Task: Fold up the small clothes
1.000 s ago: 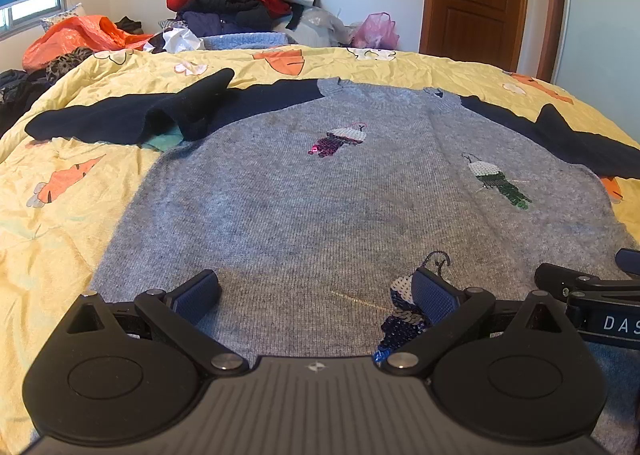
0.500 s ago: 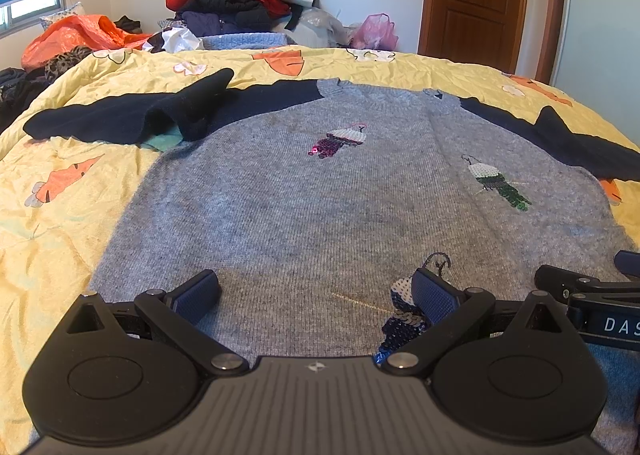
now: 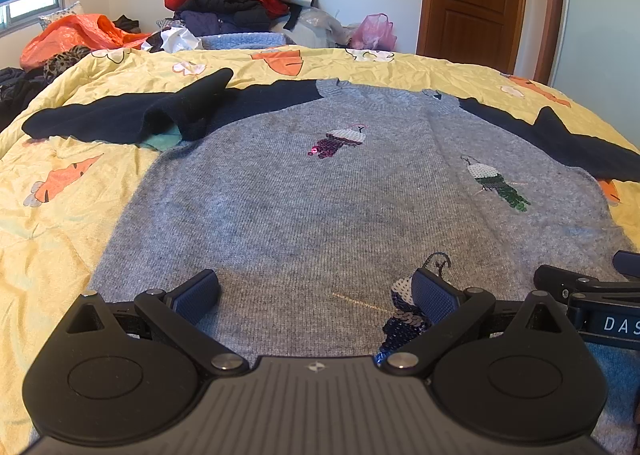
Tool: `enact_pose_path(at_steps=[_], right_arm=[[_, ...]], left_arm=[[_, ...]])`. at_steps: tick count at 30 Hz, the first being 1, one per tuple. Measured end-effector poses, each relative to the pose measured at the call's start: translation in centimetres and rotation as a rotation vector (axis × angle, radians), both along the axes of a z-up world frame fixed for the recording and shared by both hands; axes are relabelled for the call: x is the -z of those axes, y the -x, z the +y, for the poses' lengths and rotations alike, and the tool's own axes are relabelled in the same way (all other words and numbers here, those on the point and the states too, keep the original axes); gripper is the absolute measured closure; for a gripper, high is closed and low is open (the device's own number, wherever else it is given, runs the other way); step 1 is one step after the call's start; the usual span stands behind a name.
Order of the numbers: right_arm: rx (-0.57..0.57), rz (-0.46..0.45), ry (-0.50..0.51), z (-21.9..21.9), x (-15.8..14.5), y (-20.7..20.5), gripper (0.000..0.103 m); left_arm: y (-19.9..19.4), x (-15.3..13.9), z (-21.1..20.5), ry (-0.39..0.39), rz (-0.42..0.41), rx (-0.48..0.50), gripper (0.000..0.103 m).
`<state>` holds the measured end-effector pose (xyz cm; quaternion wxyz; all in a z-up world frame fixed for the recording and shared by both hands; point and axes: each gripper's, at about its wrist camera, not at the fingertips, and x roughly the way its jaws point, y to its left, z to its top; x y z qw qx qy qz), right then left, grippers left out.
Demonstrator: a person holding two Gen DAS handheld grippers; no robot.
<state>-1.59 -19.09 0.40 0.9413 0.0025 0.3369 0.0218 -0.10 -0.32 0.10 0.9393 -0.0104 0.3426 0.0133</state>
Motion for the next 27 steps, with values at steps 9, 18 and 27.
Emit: enact_pose_path(at_steps=[9,18,27], right_arm=[[0.000,0.000,0.000,0.02,0.01,-0.02,0.000],[0.000,0.000,0.000,0.02,0.00,-0.04,0.000],[0.000,0.000,0.000,0.04,0.02,-0.05,0.000]], left_arm=[[-0.02,-0.03,-0.05,0.000,0.000,-0.001,0.000],[-0.34,0.04,-0.18,-0.003,0.007,-0.005,0.000],[-0.48,0.12,0.07,-0.004,0.006,0.000,0.000]])
